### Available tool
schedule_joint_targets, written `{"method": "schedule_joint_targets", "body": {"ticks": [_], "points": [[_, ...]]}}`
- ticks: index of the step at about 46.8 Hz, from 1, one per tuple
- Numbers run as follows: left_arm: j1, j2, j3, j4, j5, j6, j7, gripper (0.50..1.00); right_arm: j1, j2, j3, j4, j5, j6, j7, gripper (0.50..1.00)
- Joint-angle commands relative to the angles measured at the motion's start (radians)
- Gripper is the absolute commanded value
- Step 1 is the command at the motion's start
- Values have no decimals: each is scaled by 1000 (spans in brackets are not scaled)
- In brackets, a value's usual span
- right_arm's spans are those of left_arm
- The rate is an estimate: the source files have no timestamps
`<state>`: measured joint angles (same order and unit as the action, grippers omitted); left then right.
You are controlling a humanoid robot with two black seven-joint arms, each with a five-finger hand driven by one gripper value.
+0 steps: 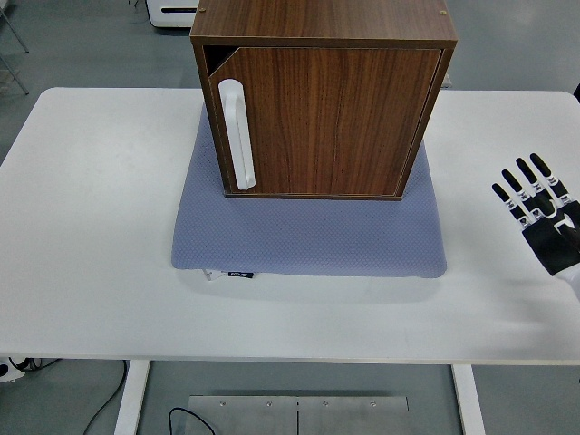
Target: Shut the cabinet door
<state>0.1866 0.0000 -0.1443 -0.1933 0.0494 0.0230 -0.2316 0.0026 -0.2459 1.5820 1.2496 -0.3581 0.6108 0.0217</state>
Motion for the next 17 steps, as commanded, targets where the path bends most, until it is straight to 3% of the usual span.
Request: {"method": "schedule_joint_targets", "body": {"ticks": [1, 17], "points": [[1, 0, 0, 0, 0, 0, 0, 1000, -10, -1, 6, -4, 1, 0, 0, 1000], [-1, 0, 0, 0, 0, 0, 0, 1000, -44, 2, 6, -12, 2, 0, 0, 1000]]}}
